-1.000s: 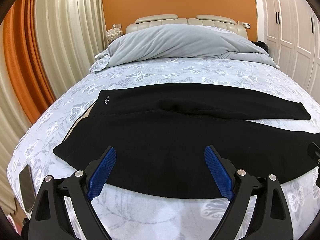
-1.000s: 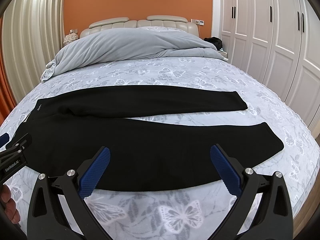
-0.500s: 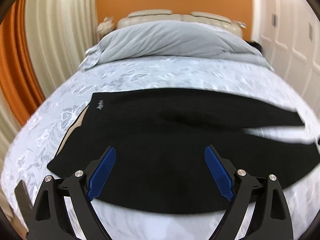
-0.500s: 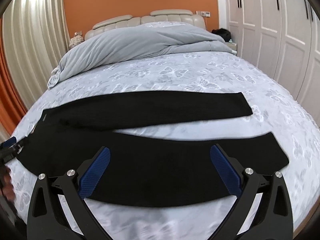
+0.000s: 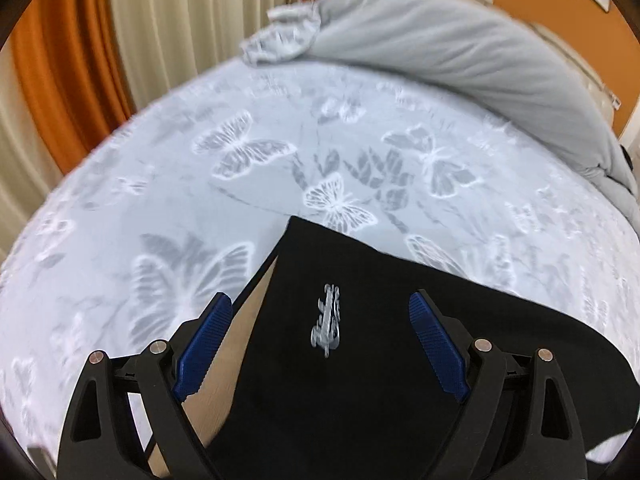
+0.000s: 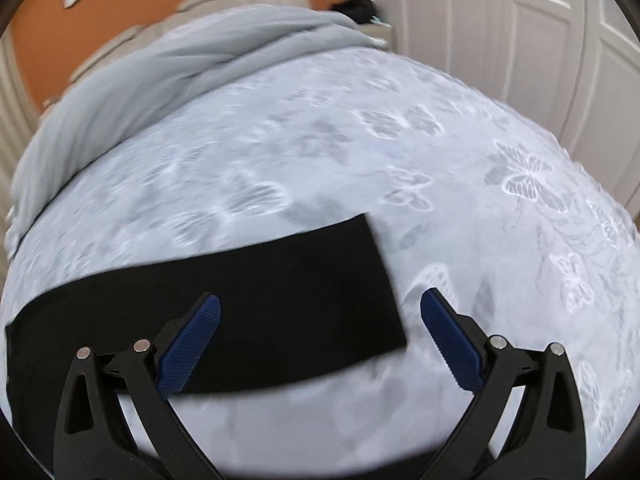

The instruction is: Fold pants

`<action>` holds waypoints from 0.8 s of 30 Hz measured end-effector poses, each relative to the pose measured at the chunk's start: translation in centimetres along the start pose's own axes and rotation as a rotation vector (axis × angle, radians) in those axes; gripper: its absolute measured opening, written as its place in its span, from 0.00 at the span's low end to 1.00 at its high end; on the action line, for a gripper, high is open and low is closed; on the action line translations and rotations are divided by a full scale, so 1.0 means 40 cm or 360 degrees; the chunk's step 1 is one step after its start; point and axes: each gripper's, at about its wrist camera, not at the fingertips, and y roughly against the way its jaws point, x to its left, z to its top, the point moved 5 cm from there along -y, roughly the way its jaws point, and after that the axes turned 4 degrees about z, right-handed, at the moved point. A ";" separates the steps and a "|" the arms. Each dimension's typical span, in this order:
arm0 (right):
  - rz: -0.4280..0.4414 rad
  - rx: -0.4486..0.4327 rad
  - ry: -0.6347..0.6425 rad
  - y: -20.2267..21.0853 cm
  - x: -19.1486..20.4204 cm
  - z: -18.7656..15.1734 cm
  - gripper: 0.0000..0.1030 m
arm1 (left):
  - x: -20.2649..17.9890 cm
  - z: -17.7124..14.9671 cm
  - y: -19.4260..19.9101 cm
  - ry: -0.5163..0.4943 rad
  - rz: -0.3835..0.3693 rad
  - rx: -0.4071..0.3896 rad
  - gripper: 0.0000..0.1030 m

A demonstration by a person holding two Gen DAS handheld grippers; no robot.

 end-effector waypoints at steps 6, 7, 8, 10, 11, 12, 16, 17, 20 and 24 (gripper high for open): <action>0.0013 0.0069 -0.0008 -0.138 -0.025 0.046 0.95 | -0.031 0.010 -0.173 -0.0045 0.0042 0.0219 0.85; -0.0002 0.0108 -0.0004 -0.165 -0.023 0.044 0.95 | -0.031 0.010 -0.189 -0.0042 0.0054 0.0234 0.89; -0.0020 0.0138 -0.0003 -0.186 -0.022 0.042 0.95 | -0.034 0.015 -0.188 -0.0046 0.0064 0.0191 0.91; -0.0049 0.0151 0.0006 -0.211 -0.015 0.040 0.96 | -0.039 0.018 -0.195 -0.0047 0.0064 0.0191 0.94; -0.0063 0.0127 0.0032 -0.213 -0.009 0.039 0.96 | -0.038 0.021 -0.195 -0.0046 0.0067 0.0180 0.92; -0.0061 0.0100 0.0066 -0.212 0.002 0.038 0.92 | -0.041 0.023 -0.192 -0.0052 0.0066 0.0166 0.90; 0.0054 0.0063 0.0145 -0.190 0.041 0.036 0.15 | -0.074 0.032 -0.162 -0.0075 -0.0121 0.0139 0.20; 0.0119 0.0063 0.0112 -0.174 0.042 0.037 0.15 | -0.075 0.037 -0.143 -0.0045 -0.0117 0.0107 0.18; 0.0134 -0.0070 0.0169 -0.084 0.066 0.055 0.14 | -0.059 0.056 -0.056 -0.0033 -0.0082 -0.0038 0.11; 0.0232 -0.0224 0.0244 0.087 0.088 0.055 0.13 | 0.008 0.053 0.098 0.0036 -0.0270 -0.0131 0.10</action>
